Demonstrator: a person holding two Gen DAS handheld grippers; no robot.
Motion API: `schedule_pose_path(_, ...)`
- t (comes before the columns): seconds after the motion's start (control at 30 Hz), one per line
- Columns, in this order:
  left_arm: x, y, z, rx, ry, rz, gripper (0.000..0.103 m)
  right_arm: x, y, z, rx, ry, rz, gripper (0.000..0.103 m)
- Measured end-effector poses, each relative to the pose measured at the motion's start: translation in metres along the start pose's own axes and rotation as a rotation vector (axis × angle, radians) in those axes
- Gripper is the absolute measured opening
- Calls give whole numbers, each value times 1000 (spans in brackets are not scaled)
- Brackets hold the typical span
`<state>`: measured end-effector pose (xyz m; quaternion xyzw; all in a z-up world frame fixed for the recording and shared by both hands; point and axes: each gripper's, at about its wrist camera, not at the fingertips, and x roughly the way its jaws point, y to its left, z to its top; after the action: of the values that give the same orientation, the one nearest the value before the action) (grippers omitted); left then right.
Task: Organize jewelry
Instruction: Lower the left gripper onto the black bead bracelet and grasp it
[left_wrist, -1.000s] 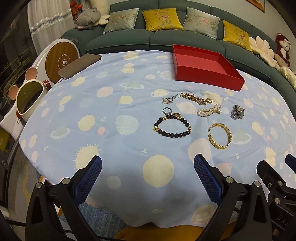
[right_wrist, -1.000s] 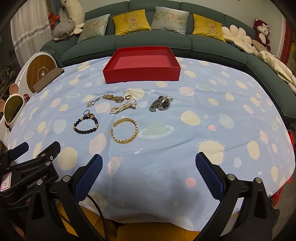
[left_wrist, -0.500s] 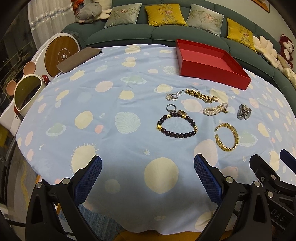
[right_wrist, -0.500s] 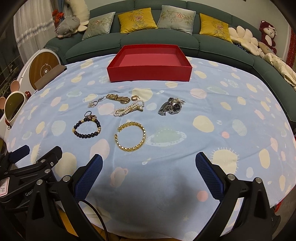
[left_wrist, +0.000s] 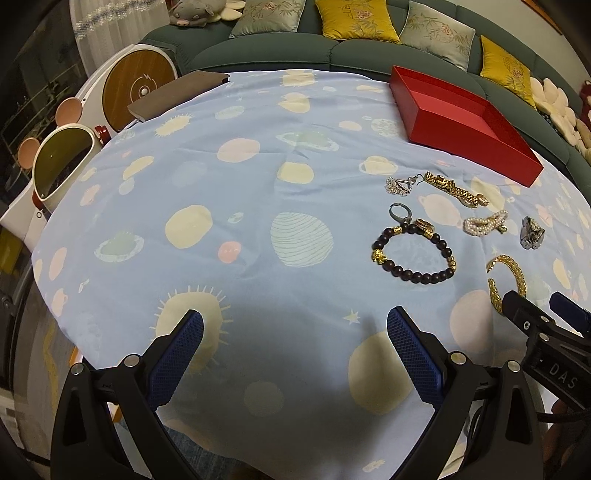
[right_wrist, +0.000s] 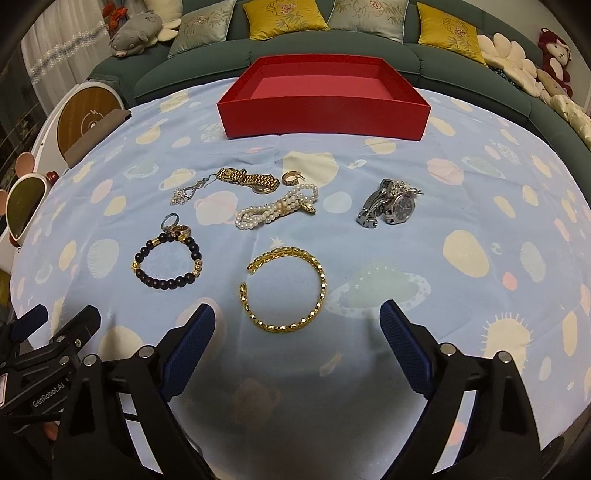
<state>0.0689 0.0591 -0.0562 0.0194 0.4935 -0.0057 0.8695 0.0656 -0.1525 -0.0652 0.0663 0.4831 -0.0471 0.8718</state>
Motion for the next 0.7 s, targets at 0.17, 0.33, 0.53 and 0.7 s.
schedule_pose_path(0.17,5,-1,6,5,-7,-19,97,18,-1,4,8,51,-16,83)
schedule_pose_path(0.33,13,-11,15,23,-1,-59,97,22,-3,4,6,59,-28,71)
schedule_pose_path(0.53,26,-28,25,53,0,-89,97,16,-10,4,-3,61,-17,50)
schedule_pose_path(0.7,43,-43,30,59,20,-130,97,8,-30,2,53,58,3,50)
